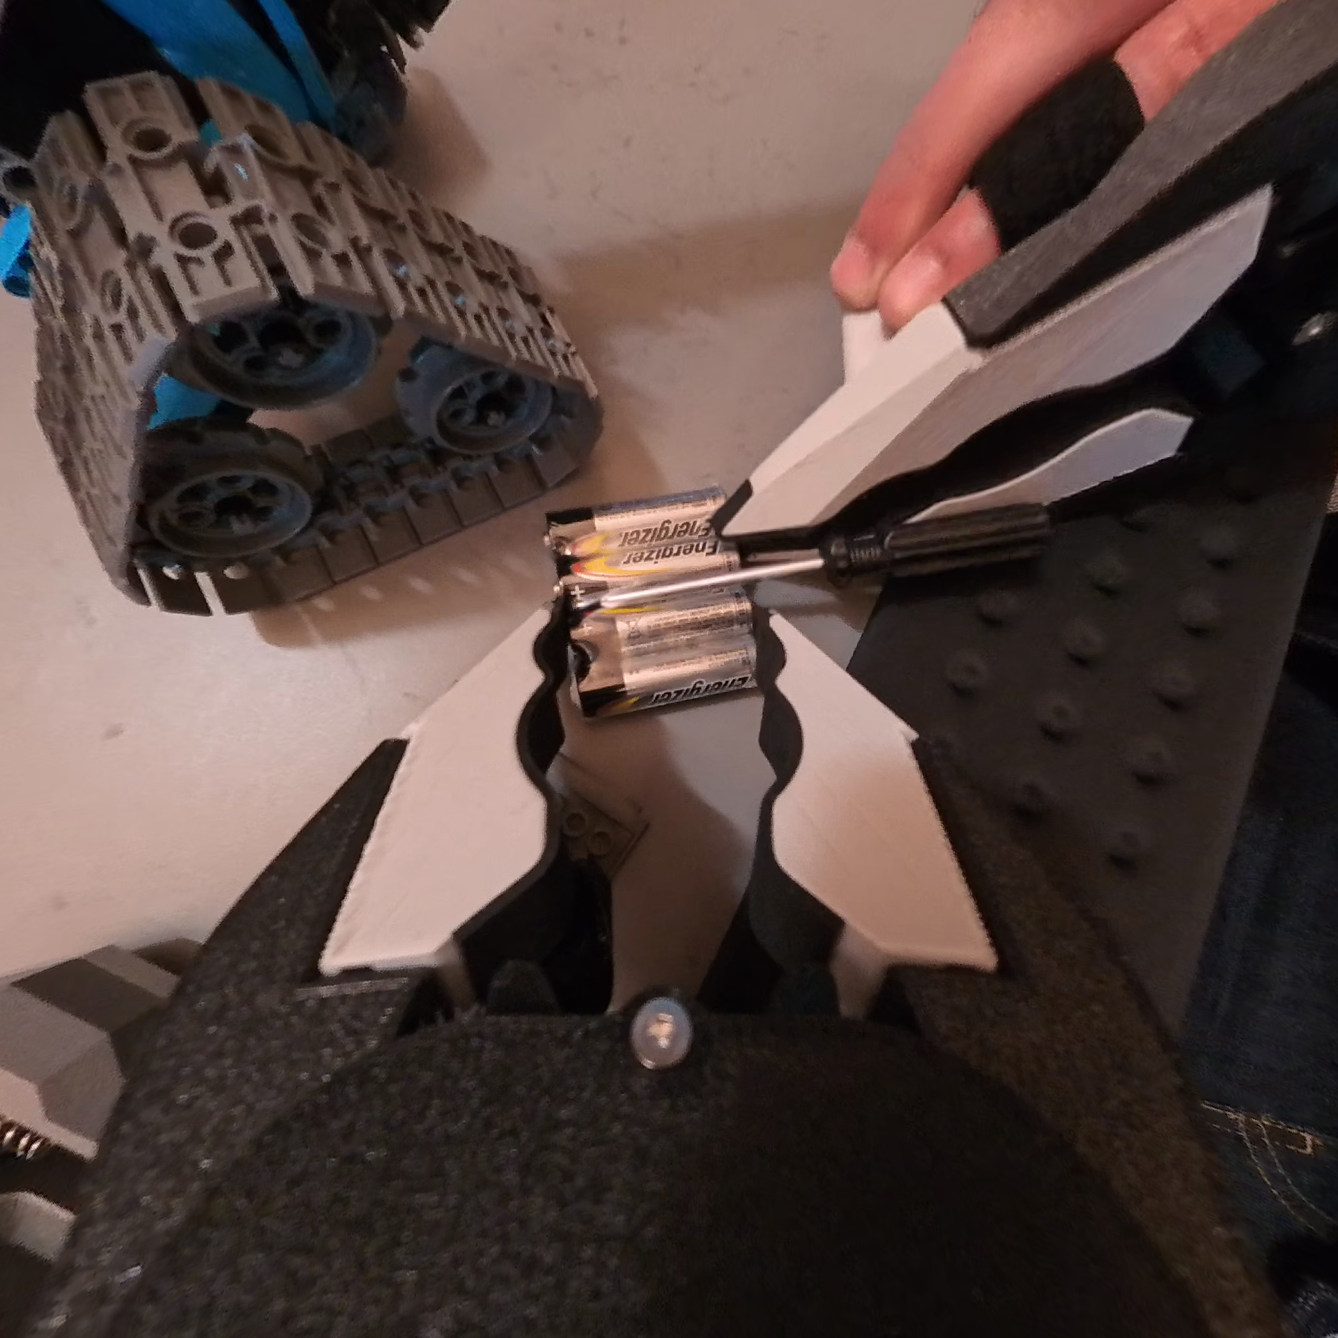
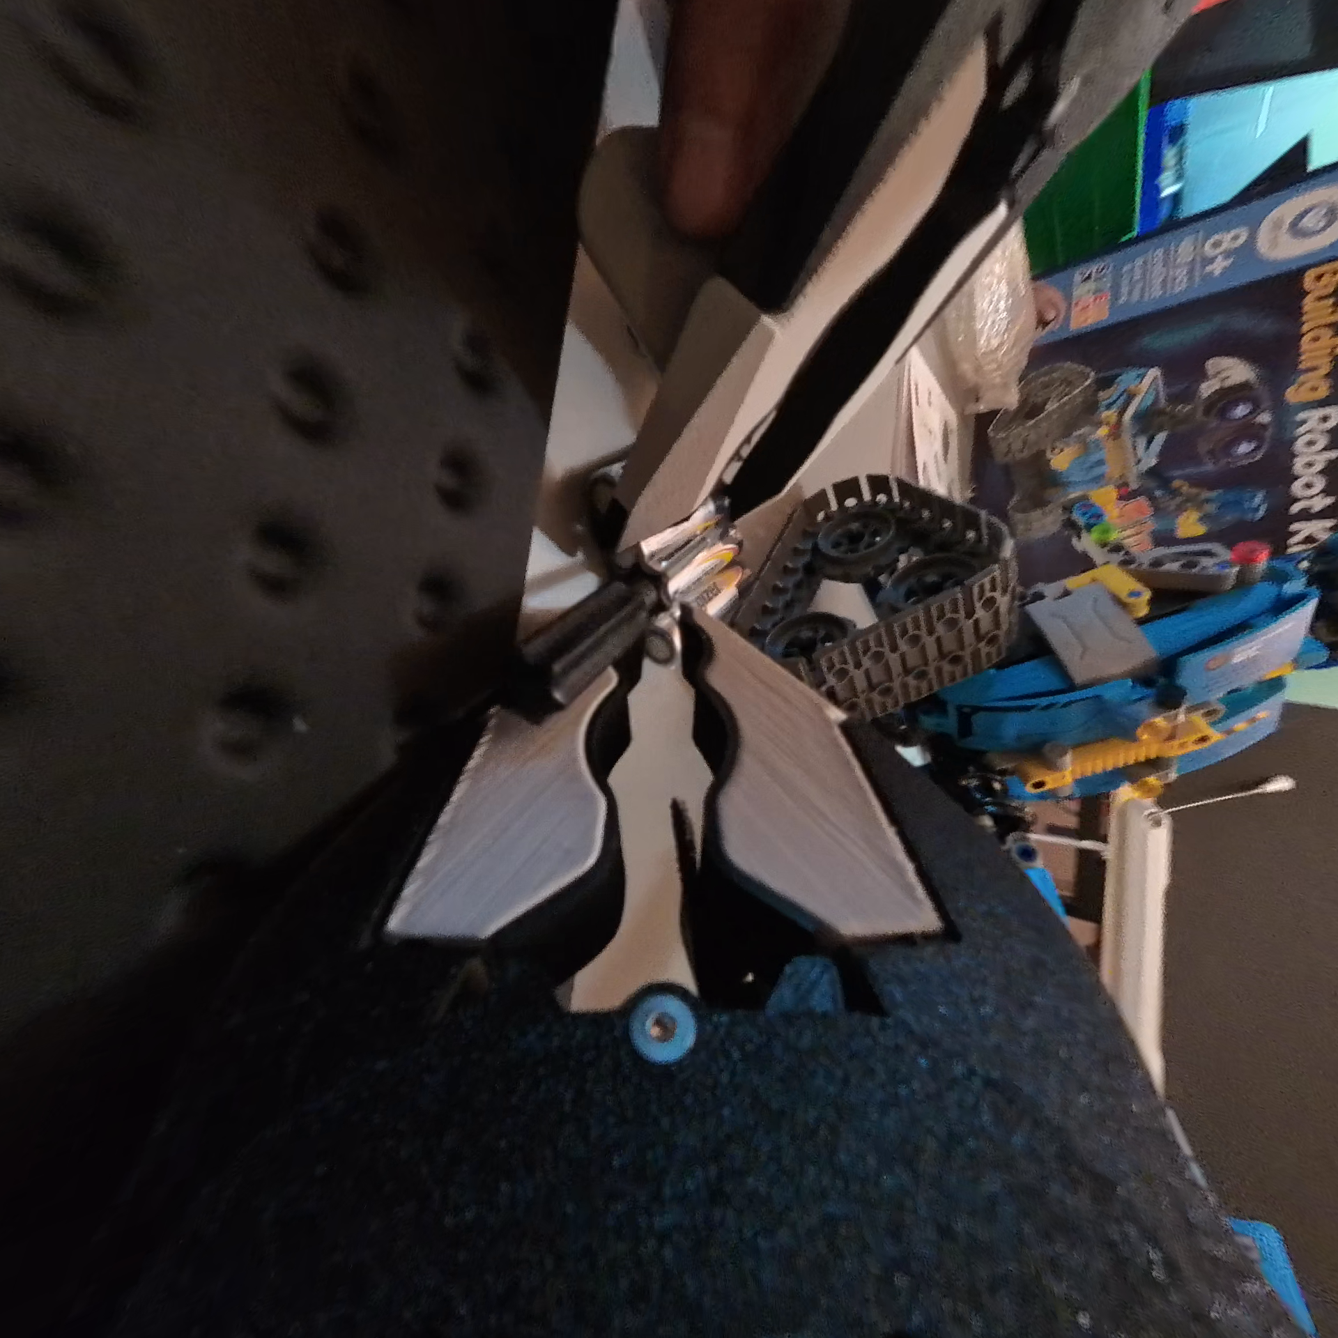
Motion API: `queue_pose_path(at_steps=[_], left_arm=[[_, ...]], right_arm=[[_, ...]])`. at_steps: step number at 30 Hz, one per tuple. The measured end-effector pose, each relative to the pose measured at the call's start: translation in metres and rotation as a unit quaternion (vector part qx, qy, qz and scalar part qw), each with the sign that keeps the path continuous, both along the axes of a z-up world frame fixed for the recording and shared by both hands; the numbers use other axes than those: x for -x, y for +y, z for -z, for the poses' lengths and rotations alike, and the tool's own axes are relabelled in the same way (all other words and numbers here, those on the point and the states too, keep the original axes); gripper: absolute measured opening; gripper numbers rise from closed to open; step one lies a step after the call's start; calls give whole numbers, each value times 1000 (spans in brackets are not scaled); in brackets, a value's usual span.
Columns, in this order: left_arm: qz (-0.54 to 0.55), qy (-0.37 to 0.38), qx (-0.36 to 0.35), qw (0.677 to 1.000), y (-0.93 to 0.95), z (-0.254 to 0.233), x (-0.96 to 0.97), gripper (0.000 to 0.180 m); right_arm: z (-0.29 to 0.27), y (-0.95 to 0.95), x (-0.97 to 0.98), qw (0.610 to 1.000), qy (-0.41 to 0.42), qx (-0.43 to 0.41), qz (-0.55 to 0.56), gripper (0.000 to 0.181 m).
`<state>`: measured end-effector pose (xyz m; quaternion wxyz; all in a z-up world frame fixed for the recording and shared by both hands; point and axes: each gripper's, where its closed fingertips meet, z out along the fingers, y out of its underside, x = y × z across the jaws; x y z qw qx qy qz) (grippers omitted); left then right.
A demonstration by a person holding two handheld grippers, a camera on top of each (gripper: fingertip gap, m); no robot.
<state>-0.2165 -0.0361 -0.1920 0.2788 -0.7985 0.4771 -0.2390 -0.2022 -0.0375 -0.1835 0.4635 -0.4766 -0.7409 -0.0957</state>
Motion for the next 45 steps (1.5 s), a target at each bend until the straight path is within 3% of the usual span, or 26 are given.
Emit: queue_pose_path(at_steps=[5, 8, 10, 12, 14, 17, 24, 28, 30, 33, 35, 40, 45], left_arm=[[0, 0, 0, 1000, 0, 0, 0, 51], [0, 1, -2, 1000, 0, 0, 0, 51], [0, 2, -3, 1000, 0, 0, 0, 51], [0, 3, -5, 1000, 0, 0, 0, 51], [0, 2, -5, 1000, 0, 0, 0, 51], [-1, 2, -4, 1000, 0, 0, 0, 51], [1, 4, -7, 1000, -1, 0, 0, 51], [1, 4, -7, 1000, -1, 0, 0, 51], [2, 3, -5, 1000, -1, 0, 0, 51], [2, 1, -2, 1000, -1, 0, 0, 51], [2, -1, 1, 1000, -2, 0, 0, 51], [-1, -15, 21, 1000, -2, -2, 0, 51], [-6, -23, 34, 999, 0, -2, 1, 51]], right_arm=[[2, -1, -18, 992, 4, 109, 70, 24], [-2, 4, -43, 961, 20, 219, 168, 37], [-2, -8, -46, 898, 67, 363, 239, 58], [-11, -27, -29, 800, 133, 520, 269, 47], [-26, -37, -11, 719, 206, 610, 263, 36], [-8, -43, -11, 700, 174, 622, 307, 41], [-15, -26, -50, 736, 142, 540, 383, 38], [-24, -46, -19, 691, 164, 617, 339, 48], [-12, -48, -17, 702, 131, 608, 346, 52], [1, -46, -11, 707, 108, 603, 353, 26], [0, -51, -5, 688, 108, 631, 343, 15], [6, -33, -9, 695, 149, 613, 345, 11], [4, -33, -4, 671, 215, 641, 303, 12]])
